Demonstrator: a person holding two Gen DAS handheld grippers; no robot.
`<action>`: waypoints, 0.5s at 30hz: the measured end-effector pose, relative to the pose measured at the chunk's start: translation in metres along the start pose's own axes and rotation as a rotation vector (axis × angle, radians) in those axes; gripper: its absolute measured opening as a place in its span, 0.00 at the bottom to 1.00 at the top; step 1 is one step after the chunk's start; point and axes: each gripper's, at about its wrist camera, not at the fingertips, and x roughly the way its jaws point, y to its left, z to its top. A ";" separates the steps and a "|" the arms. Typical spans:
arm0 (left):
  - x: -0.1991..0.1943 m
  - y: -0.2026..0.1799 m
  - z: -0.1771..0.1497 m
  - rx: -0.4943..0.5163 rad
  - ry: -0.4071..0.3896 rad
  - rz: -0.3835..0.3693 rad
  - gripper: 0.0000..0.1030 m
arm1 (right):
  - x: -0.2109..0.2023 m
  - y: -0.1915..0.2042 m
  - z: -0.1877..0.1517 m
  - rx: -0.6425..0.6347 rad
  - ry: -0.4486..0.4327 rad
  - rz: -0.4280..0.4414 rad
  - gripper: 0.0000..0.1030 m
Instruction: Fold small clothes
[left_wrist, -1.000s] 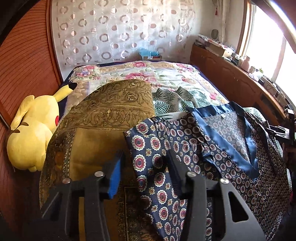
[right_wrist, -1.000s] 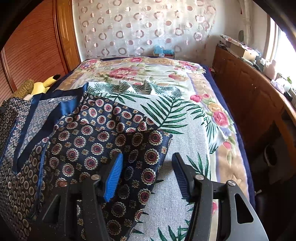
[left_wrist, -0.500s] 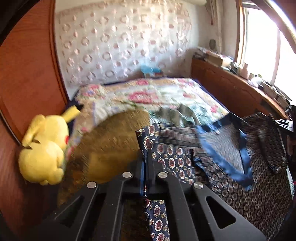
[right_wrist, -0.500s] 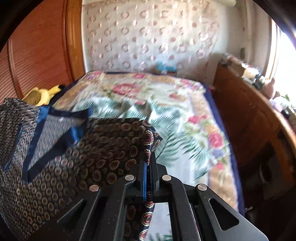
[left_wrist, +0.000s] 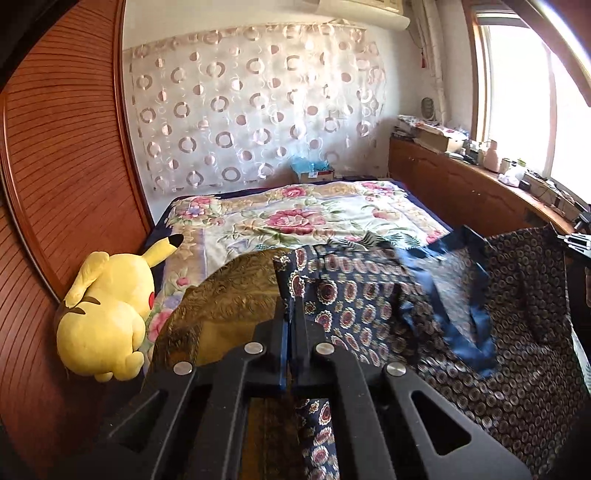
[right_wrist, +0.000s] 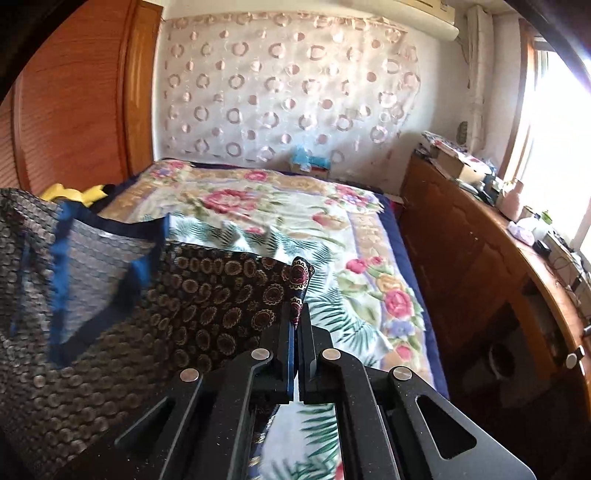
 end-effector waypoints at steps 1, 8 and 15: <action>-0.006 -0.002 -0.004 -0.001 -0.006 -0.005 0.02 | -0.007 0.001 -0.003 0.001 -0.015 0.013 0.01; -0.062 -0.002 -0.050 -0.055 -0.049 -0.039 0.02 | -0.075 -0.011 -0.066 0.046 -0.092 0.096 0.01; -0.093 0.009 -0.108 -0.117 -0.022 -0.046 0.02 | -0.113 -0.035 -0.145 0.105 -0.036 0.113 0.01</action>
